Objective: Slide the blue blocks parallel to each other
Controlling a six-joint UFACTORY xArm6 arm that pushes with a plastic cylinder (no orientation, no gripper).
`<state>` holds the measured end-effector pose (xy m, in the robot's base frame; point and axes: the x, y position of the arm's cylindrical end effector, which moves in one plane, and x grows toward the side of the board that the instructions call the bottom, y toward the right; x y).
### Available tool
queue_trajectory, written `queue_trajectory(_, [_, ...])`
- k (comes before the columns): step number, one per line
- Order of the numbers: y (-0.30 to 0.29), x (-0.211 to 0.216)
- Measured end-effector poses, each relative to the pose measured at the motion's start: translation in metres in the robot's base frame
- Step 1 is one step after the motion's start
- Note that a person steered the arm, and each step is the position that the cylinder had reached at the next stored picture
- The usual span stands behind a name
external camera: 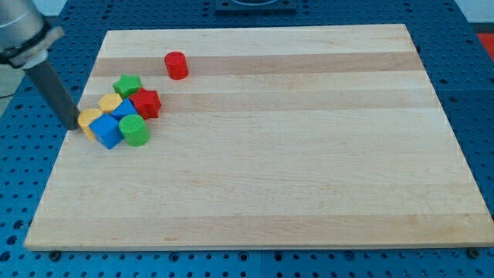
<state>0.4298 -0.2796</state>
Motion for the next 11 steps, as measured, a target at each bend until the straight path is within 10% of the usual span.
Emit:
queue_trajectory(3, [0.006, 0.003])
queue_trajectory(5, [0.046, 0.077])
queue_trajectory(11, [0.206, 0.015])
